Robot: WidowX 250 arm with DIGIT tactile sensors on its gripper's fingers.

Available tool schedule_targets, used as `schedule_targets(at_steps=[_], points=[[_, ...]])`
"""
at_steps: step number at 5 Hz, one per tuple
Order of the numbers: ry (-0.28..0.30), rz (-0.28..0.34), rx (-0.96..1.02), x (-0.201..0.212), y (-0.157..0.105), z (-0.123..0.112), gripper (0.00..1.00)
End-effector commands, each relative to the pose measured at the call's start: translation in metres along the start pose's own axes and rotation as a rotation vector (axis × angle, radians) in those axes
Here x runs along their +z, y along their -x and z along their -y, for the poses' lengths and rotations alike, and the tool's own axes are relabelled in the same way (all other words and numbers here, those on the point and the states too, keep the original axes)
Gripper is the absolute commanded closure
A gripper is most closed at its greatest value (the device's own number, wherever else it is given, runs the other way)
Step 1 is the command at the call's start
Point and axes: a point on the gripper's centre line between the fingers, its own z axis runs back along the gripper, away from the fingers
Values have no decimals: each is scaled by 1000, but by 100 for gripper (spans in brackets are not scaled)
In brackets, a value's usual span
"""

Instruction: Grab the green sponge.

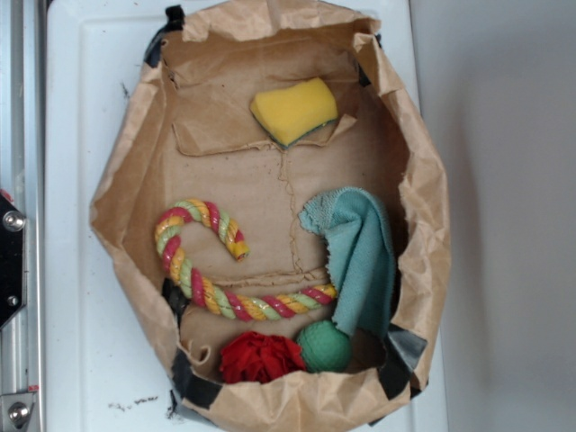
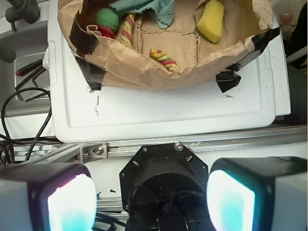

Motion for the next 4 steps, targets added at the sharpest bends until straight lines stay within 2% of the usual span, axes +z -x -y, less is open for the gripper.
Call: schedule_targets(at_steps=[1, 2, 3, 4], points=[[0, 0, 0, 0, 0, 0, 0], [34, 43, 55, 3, -38, 3, 0], [75, 98, 105, 3, -62, 2, 0], [65, 159, 138, -6, -87, 2, 0]])
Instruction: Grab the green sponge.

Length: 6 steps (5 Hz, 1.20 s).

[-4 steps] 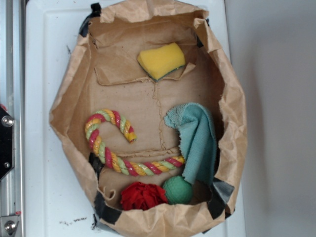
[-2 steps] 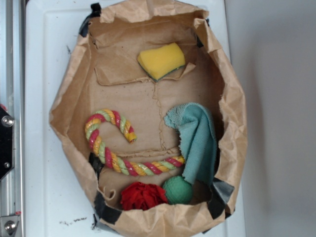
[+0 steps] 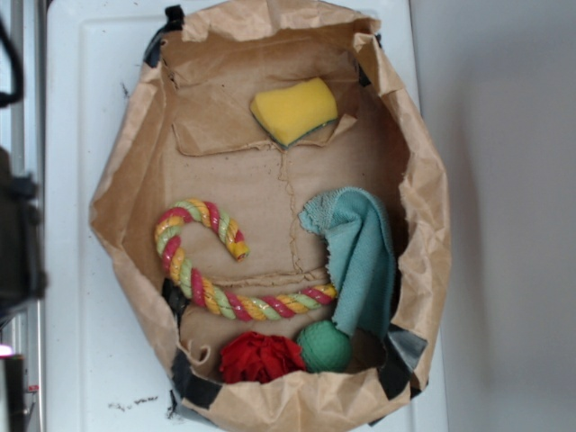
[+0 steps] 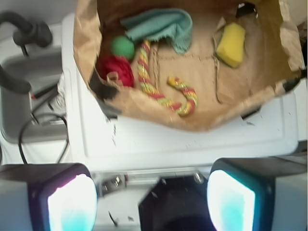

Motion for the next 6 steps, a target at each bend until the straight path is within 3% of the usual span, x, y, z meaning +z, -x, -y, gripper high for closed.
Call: schedule_targets(at_steps=[1, 2, 4, 6], points=[[8, 126, 51, -15, -50, -2, 0], [5, 154, 98, -26, -65, -17, 0], [-131, 166, 114, -45, -82, -55, 0], [-116, 181, 94, -34, -80, -58, 0]])
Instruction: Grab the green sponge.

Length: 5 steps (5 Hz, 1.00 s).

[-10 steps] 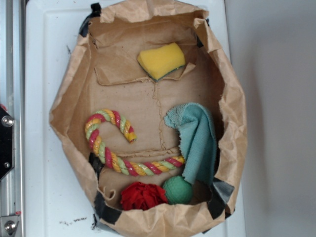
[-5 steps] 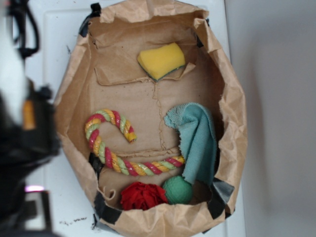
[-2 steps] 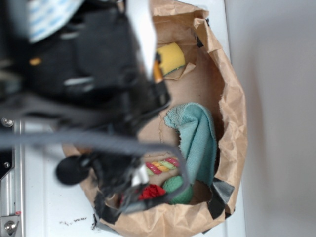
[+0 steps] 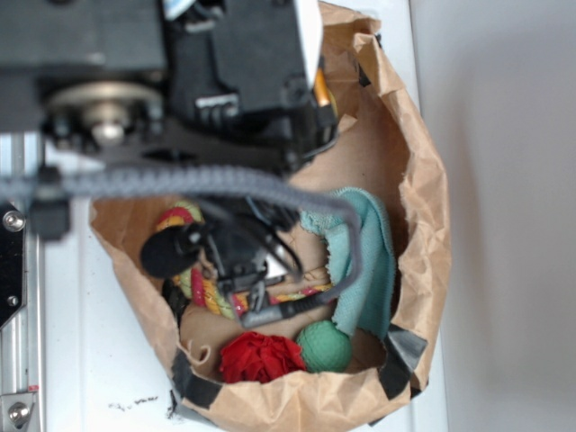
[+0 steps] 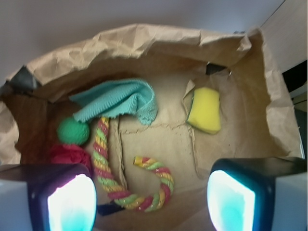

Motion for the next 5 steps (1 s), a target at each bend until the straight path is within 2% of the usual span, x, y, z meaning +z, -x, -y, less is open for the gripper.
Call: schedule_targets(at_steps=[1, 2, 3, 4, 5], points=[[-3, 62, 22, 20, -7, -9, 0], [-3, 62, 22, 20, -7, -9, 0], [-28, 75, 61, -16, -18, -37, 0], [-49, 66, 100, -33, -30, -57, 0], [-73, 63, 74, -48, -28, -64, 0]])
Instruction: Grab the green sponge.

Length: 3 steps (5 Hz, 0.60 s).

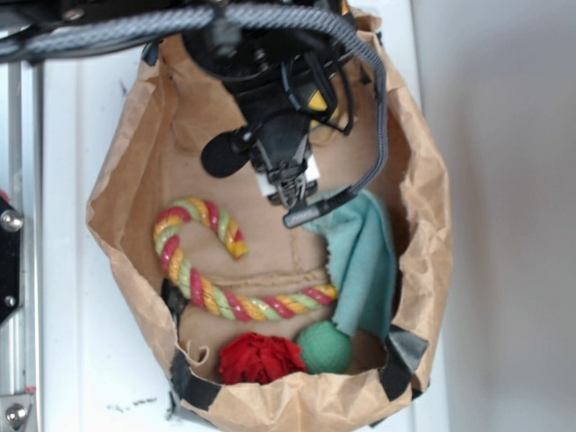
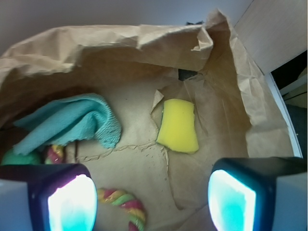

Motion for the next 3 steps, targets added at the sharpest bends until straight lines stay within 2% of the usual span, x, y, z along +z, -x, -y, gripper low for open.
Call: schedule_targets(at_steps=[1, 2, 3], points=[[-16, 52, -34, -15, -10, -18, 0], [17, 27, -33, -19, -9, -15, 0], [50, 34, -20, -30, -11, -2, 0]])
